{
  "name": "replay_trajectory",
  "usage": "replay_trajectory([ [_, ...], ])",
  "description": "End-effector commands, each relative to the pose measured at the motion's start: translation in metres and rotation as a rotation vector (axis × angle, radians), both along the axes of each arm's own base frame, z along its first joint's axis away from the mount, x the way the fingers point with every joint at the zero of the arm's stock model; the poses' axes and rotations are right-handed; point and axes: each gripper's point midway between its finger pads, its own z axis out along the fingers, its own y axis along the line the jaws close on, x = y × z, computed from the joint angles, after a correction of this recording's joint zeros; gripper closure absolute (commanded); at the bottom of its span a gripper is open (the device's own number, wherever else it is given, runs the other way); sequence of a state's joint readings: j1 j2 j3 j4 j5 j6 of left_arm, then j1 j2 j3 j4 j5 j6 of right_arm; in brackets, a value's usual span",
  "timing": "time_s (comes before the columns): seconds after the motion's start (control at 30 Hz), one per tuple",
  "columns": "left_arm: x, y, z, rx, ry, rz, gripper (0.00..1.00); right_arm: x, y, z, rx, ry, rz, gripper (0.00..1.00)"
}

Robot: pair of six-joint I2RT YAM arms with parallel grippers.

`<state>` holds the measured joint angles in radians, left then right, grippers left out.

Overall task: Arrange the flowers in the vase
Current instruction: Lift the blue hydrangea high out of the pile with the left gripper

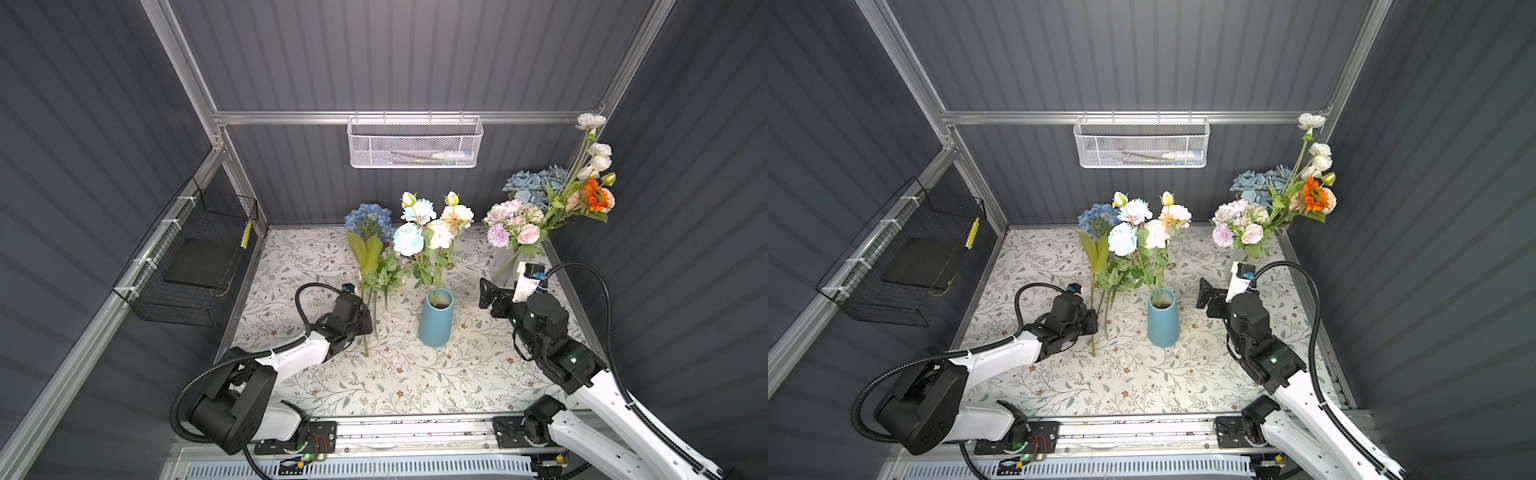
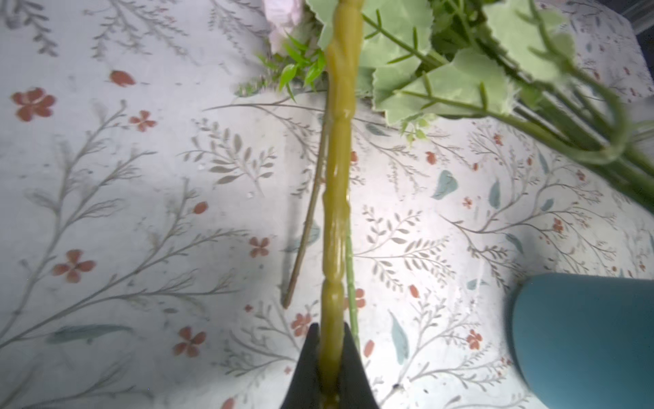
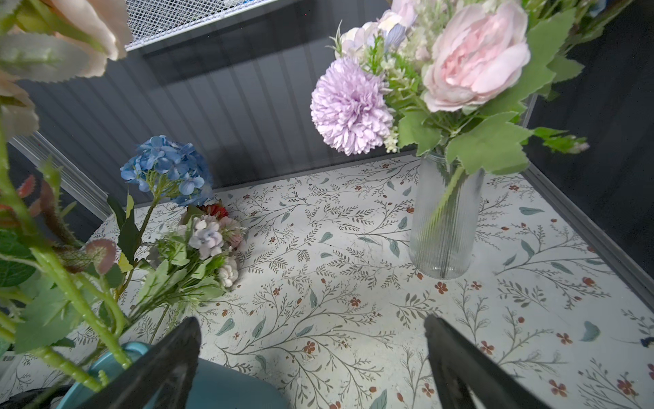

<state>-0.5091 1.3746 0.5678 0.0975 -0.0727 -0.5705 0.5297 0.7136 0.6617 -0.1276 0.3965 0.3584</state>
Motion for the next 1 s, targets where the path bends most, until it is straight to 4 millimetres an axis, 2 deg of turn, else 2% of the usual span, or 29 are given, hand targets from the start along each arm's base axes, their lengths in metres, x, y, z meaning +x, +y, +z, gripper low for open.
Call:
replay_trajectory([
  [0.0,0.005,0.004,0.012,-0.101,-0.001,0.009,1.00,0.001,-0.001,0.001,0.001,-0.007,-0.007,0.01],
  [0.13,0.008,-0.018,0.040,-0.210,-0.096,-0.127,1.00,0.001,-0.001,-0.001,-0.003,0.000,-0.005,0.01],
  [0.3,0.006,-0.027,0.075,-0.303,-0.224,-0.232,1.00,0.001,-0.003,-0.001,-0.011,-0.001,-0.012,0.01],
  [0.4,-0.001,-0.042,0.100,-0.406,-0.274,-0.352,1.00,0.002,-0.002,-0.001,-0.012,-0.003,-0.012,0.01],
  [0.5,-0.005,-0.053,0.113,-0.459,-0.281,-0.427,1.00,0.001,-0.003,0.005,-0.002,-0.020,-0.013,0.01],
  [0.6,-0.002,-0.054,0.123,-0.469,-0.302,-0.423,1.00,-0.002,-0.004,0.012,0.001,-0.042,-0.007,0.01],
  [0.77,0.007,-0.044,0.146,-0.435,-0.363,-0.368,1.00,-0.006,-0.005,0.015,-0.006,-0.046,0.002,0.01],
  [0.97,0.011,-0.040,0.193,-0.441,-0.444,-0.354,1.00,-0.005,-0.002,0.016,0.005,-0.048,0.010,0.01],
])
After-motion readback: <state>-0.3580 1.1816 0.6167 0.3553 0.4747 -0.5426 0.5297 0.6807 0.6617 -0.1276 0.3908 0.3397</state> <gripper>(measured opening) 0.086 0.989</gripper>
